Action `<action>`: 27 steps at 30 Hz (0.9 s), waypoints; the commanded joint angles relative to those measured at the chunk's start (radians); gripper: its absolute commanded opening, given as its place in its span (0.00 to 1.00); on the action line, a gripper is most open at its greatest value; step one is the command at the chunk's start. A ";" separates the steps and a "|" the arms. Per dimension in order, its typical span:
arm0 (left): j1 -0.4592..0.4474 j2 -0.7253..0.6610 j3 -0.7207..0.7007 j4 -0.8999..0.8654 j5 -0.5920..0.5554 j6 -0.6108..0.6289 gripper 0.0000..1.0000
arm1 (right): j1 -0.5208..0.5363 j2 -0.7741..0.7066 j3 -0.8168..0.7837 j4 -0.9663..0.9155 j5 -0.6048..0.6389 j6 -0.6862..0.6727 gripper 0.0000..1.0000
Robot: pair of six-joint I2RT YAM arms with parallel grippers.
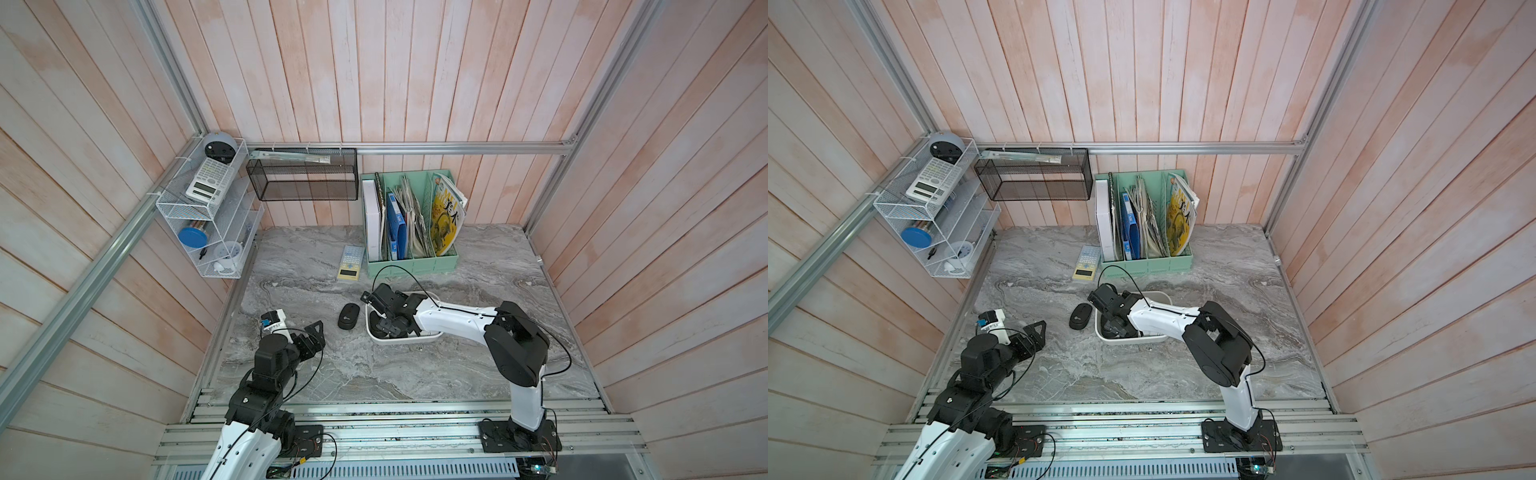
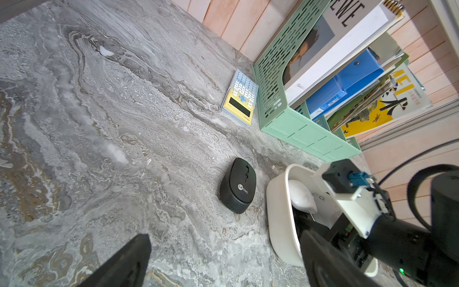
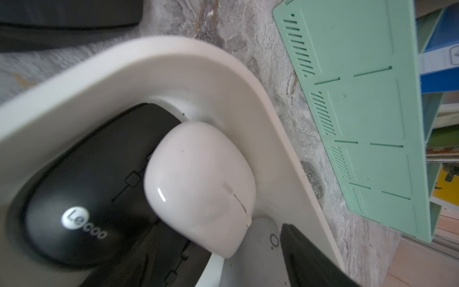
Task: Take out the mouse from the storage box
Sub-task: Pick up the mouse from the storage box.
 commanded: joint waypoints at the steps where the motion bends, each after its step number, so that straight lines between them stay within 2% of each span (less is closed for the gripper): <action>1: -0.003 -0.007 -0.013 0.019 -0.002 0.013 1.00 | 0.002 0.030 0.029 -0.026 0.065 -0.018 0.81; 9: -0.002 -0.008 -0.015 0.019 -0.001 0.014 1.00 | -0.001 0.058 0.034 0.025 0.136 -0.043 0.69; 17: -0.002 -0.008 -0.014 0.019 -0.003 0.014 1.00 | -0.008 0.093 0.050 0.027 0.123 -0.045 0.57; 23: -0.003 -0.007 -0.014 0.018 -0.005 0.013 1.00 | -0.007 0.111 0.064 0.031 0.110 -0.046 0.56; 27: -0.003 -0.006 -0.015 0.018 -0.005 0.014 1.00 | -0.008 0.115 0.071 0.037 0.110 -0.046 0.48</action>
